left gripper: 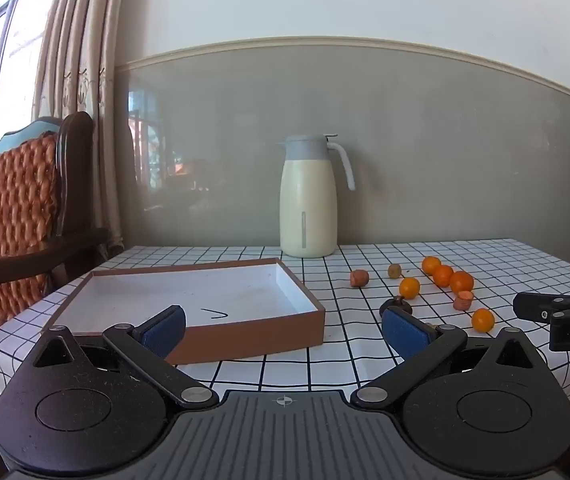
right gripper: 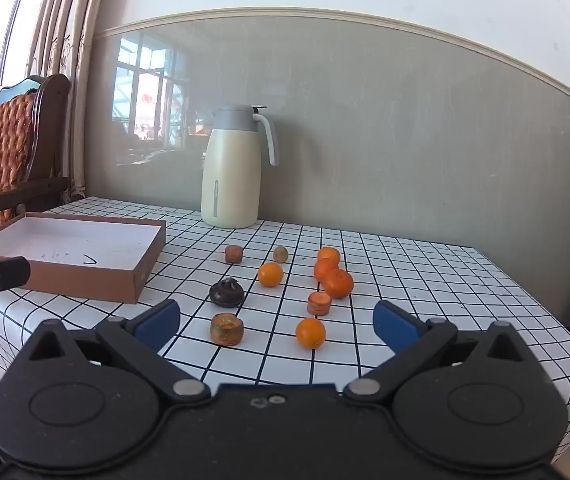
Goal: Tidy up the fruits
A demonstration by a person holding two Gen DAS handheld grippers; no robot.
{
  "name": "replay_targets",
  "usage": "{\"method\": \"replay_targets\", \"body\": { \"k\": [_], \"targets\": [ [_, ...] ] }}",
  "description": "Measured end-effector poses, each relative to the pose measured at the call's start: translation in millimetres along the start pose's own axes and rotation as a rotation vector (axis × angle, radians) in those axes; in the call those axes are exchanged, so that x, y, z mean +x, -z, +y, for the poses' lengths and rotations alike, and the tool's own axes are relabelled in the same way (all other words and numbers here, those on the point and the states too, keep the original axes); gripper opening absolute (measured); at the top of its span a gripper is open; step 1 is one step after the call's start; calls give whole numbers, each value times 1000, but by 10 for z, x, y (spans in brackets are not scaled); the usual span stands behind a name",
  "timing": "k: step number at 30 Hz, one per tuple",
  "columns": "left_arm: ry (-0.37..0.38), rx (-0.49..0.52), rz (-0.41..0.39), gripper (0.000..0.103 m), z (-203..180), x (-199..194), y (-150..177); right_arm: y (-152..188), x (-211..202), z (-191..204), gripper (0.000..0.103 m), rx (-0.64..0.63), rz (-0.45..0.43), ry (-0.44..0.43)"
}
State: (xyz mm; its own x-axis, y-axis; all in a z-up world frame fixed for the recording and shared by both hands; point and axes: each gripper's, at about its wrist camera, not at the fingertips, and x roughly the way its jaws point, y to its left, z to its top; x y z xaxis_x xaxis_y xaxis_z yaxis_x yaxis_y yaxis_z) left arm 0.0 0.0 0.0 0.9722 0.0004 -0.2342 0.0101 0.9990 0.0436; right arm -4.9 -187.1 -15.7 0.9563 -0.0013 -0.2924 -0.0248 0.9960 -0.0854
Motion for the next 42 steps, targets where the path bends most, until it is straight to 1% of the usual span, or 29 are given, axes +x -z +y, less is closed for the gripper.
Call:
{"method": "replay_targets", "body": {
  "k": [4,42],
  "targets": [
    [0,4,-8,103,-2,-5,1,-1,-2,-4,97,-2,0,1],
    [-2,-9,6,103,24,8,-3,7,5,8,97,-3,-5,5]
  ]
}}
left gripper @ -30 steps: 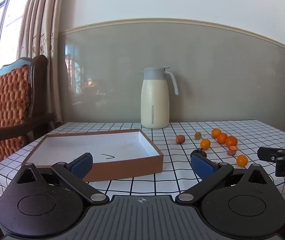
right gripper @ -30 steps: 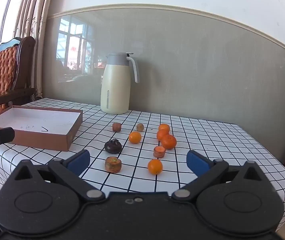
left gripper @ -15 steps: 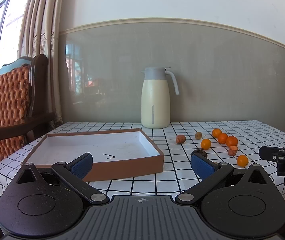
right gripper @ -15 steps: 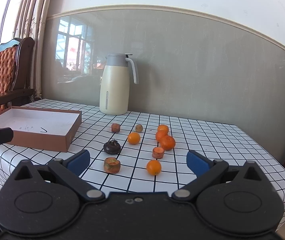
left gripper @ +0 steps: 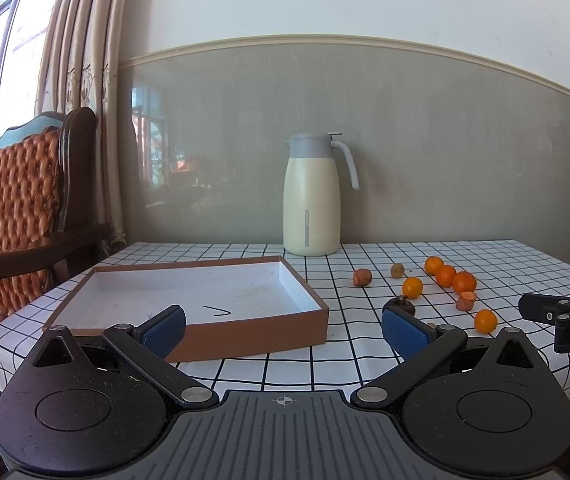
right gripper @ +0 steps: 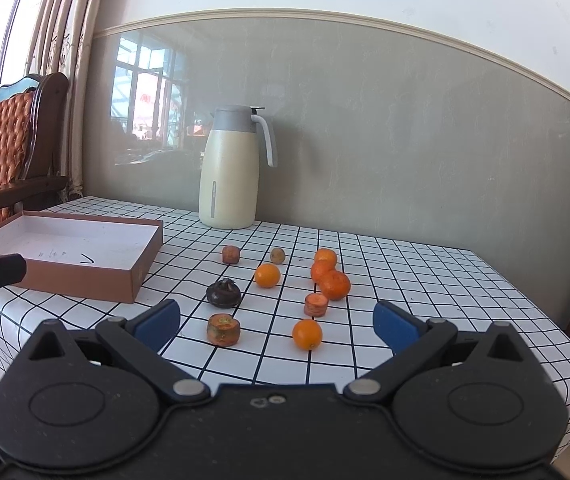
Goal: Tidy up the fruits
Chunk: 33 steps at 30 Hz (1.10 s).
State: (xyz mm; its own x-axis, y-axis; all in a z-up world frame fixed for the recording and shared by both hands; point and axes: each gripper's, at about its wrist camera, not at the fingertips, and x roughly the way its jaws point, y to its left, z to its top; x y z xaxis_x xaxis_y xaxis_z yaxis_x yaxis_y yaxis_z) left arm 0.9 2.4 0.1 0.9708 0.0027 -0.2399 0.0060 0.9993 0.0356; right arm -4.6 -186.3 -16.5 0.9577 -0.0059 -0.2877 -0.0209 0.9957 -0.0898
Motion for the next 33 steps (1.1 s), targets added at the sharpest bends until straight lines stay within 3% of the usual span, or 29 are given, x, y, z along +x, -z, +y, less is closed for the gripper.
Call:
{"method": "replay_targets", "body": {
  "k": [33],
  "targets": [
    [-4,-12,-5,103,36,-2,-2,-4,-8,-22,97,1,-5,4]
  ]
}}
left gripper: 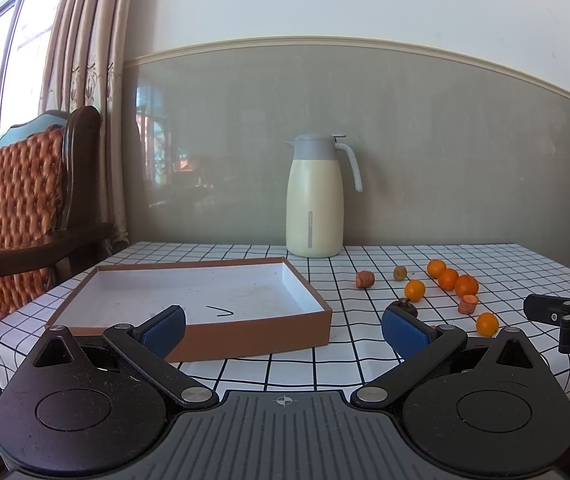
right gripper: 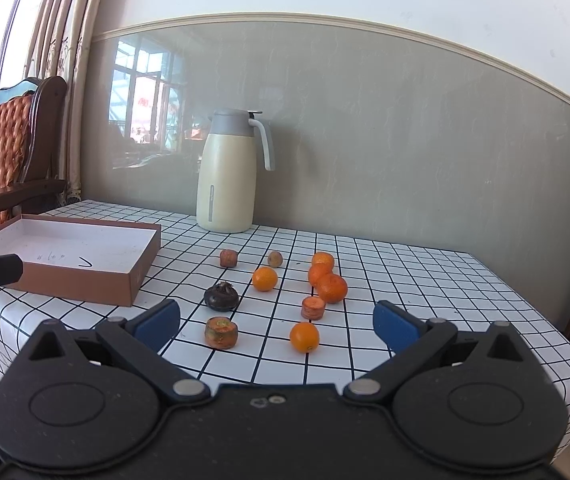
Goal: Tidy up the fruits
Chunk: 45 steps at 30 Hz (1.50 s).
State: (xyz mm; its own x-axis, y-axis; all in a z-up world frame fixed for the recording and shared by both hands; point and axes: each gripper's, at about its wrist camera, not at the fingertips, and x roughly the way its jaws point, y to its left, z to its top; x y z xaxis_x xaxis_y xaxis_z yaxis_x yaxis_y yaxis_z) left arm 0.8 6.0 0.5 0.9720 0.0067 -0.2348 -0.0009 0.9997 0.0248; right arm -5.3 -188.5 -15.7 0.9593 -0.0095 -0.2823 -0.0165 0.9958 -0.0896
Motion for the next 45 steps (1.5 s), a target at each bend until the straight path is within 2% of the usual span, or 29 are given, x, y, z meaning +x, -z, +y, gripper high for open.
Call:
{"method": "replay_targets", "body": {
  "k": [18,22,25,27,28,31,35,36,38,42,45],
  "targets": [
    [-8,-8,-8,103,21,-8,2,-5,-20,44,97,-24,-8,10],
    [-18,-9,-8,103,16,-4,7,-10,44,27,97,-10,29,10],
    [-18,1,27,103,-20,82,-9,-33,102,-40,96,2,49,8],
    [0,-16,36,103,-25,152,-25,-50,166,-86,91,-11,61,27],
    [9,-22,29,103,-39,183,-30,-56,199,-111,84,-19,66,31],
    [34,3,18,103,-173,297,-31,-48,324,-212,71,-27,96,26],
    [94,44,24,102,-416,452,7,13,440,-278,65,-35,119,3],
    [105,54,29,88,-485,487,24,28,464,-279,64,-43,123,3],
    [122,70,68,73,-607,594,59,49,522,-304,61,-45,132,0],
    [148,91,109,73,-789,775,138,86,656,-363,58,-44,147,-10],
    [165,104,128,73,-913,889,187,125,792,-397,50,-48,168,-19]
  ]
}}
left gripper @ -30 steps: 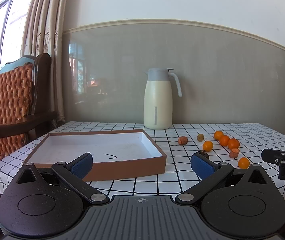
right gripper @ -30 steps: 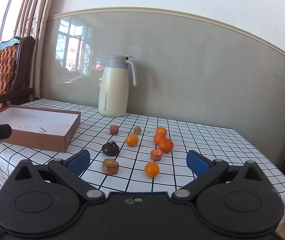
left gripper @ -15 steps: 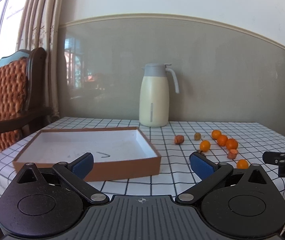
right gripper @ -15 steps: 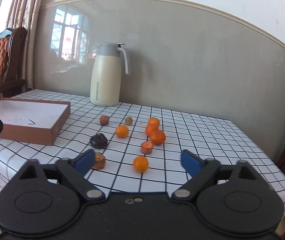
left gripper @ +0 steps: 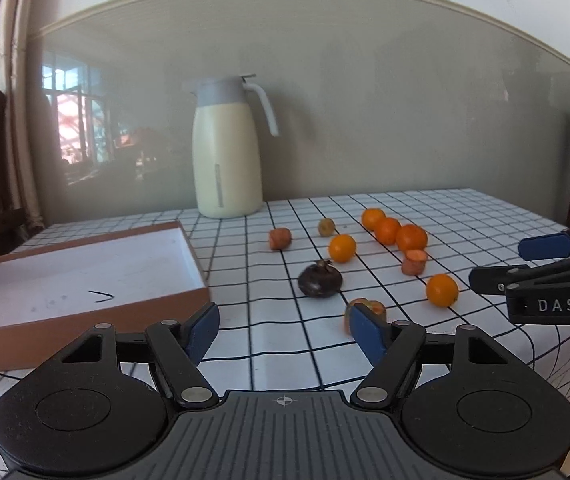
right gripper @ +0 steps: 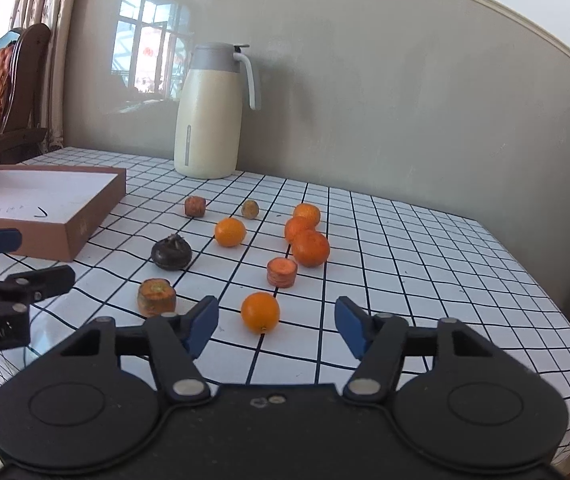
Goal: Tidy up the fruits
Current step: 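Grasp the cut orange-brown fruit with the left tool while the right tool grasps an orange kumquat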
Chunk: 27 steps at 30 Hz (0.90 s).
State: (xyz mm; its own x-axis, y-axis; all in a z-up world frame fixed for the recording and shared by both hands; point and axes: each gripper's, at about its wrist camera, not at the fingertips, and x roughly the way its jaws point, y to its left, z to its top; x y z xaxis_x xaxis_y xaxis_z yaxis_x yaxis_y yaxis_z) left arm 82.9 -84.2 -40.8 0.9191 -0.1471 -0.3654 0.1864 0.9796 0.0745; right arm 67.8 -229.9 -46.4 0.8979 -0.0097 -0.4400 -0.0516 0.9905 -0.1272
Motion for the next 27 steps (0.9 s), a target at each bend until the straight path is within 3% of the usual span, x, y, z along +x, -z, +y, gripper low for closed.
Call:
{"method": "replay_targets", "body": {
  "k": [2,10,11,27],
  "targets": [
    [15,2,13,73,-48,89,12,17,96,-19,43,3,18,-14],
    [82,18,64,73,-268,447,47,53,371,2,40,1,61,-64],
    [86,17,67,72,-291,482,51,48,399,-2,35,3,66,-63],
    [135,-39,115,49,-353,819,48,-8,728,-122,31,54,124,-127]
  ]
}}
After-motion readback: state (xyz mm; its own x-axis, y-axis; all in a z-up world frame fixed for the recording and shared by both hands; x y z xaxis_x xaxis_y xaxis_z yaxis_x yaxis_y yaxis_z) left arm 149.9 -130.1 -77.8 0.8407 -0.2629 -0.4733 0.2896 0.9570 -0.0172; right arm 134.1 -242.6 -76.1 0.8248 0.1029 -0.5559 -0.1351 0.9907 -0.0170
